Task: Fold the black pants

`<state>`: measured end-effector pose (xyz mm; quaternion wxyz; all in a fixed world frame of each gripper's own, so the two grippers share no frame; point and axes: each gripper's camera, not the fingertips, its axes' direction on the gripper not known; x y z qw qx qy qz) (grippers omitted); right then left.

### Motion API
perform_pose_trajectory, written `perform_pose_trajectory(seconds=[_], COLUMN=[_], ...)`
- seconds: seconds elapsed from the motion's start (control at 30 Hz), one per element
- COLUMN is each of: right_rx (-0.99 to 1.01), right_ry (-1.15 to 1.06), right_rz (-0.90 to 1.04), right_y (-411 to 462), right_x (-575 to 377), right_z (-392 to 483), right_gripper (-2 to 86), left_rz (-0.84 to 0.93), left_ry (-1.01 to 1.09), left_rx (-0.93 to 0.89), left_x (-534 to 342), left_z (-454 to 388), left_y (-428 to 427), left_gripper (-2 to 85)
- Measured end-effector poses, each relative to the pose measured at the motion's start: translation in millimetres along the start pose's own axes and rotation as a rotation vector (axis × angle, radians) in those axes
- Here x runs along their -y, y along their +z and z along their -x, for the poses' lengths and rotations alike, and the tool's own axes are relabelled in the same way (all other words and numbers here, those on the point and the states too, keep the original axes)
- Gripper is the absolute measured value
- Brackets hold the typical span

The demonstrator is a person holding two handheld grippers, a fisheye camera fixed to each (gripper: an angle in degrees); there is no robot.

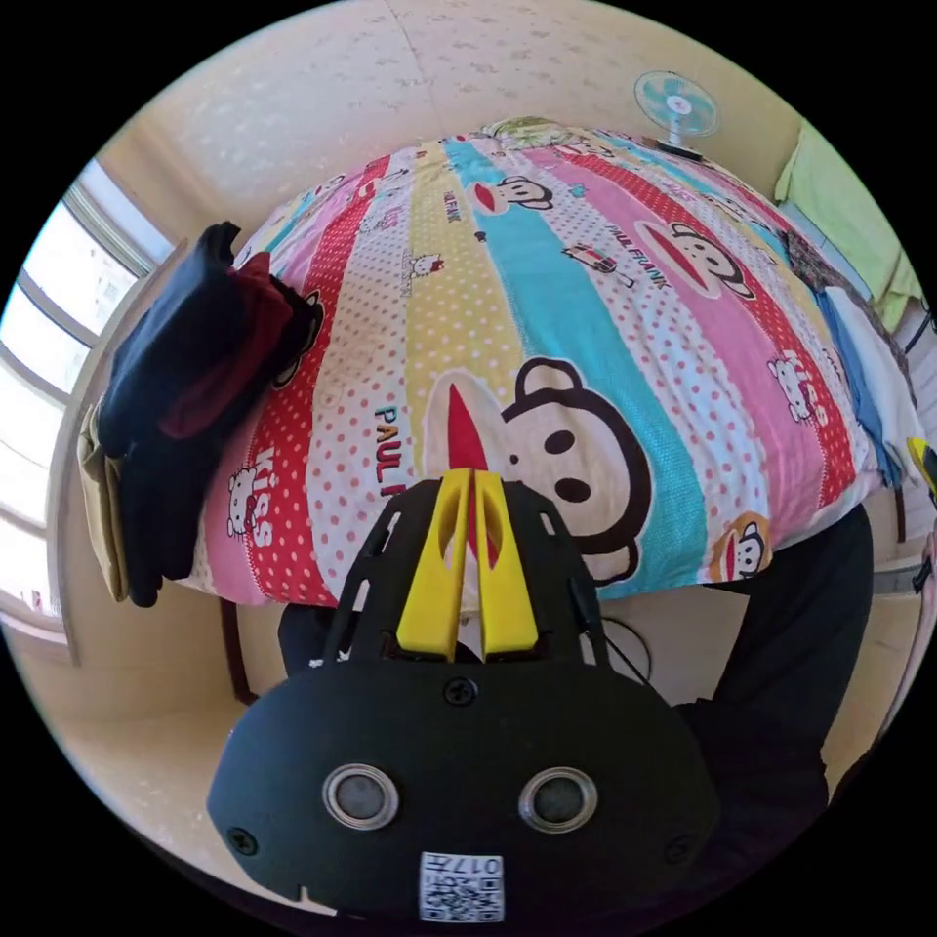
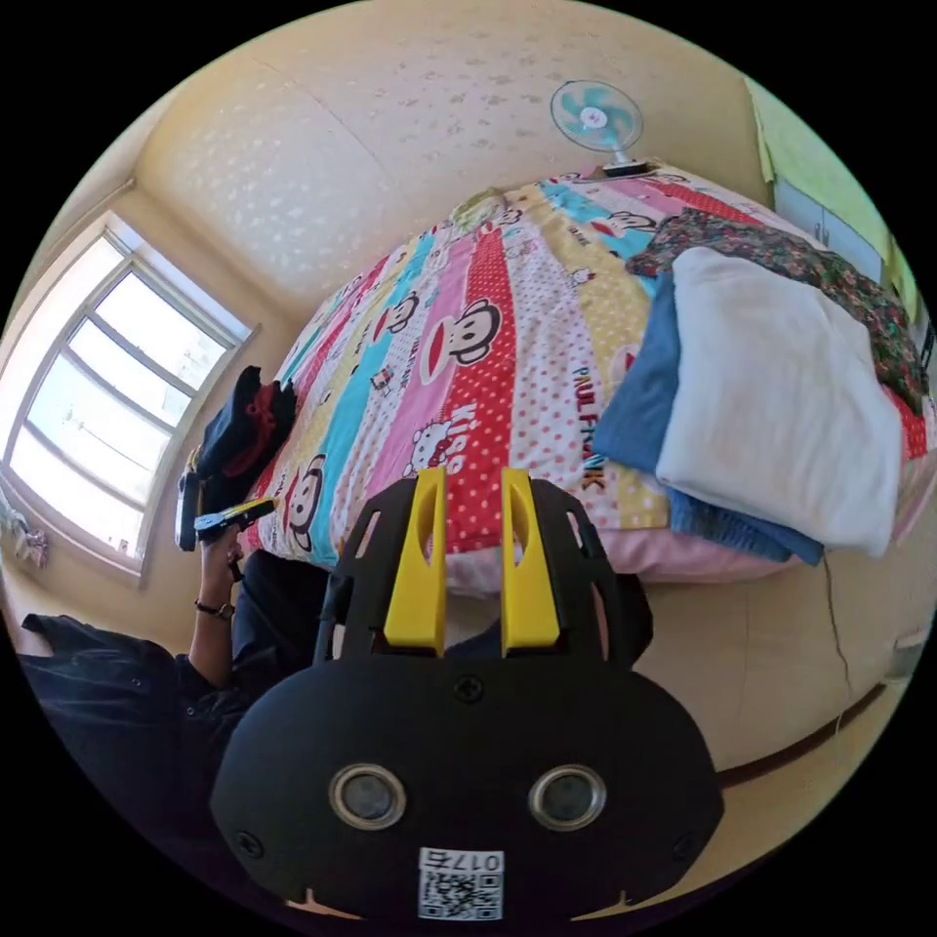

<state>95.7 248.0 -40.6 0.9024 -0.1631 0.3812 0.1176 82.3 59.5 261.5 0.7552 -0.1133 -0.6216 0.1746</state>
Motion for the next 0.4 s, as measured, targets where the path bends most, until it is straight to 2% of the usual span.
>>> perform_pose_trajectory(seconds=[0.17, 0.23, 0.3, 0.33, 0.4], right_rx=[-0.205, -0.283, -0.349, -0.317, -0.019], right_ry=[0.219, 0.291, 0.359, 0.37, 0.352], right_rz=[-0.133, -0.175, -0.19, -0.174, -0.139], right_y=[-53, -63, -61, -57, -44], right_x=[4, 8, 15, 19, 38], right_z=[-81, -106, -141, -150, -170], right_gripper=[12.4, 12.9, 13.0, 12.9, 10.5], left_rz=[0.084, 0.205, 0.375, 0.463, 0.436], left_ry=[0.077, 0.132, 0.143, 0.112, 0.061], left_rx=[-0.363, -0.598, -0.735, -0.825, -0.967], left_x=[-1, 4, 7, 4, -4], left_z=[6, 15, 22, 28, 41], left_y=[9, 27, 55, 73, 81], left_gripper=[-0.4, -0.6, -0.7, -0.8, -0.9])
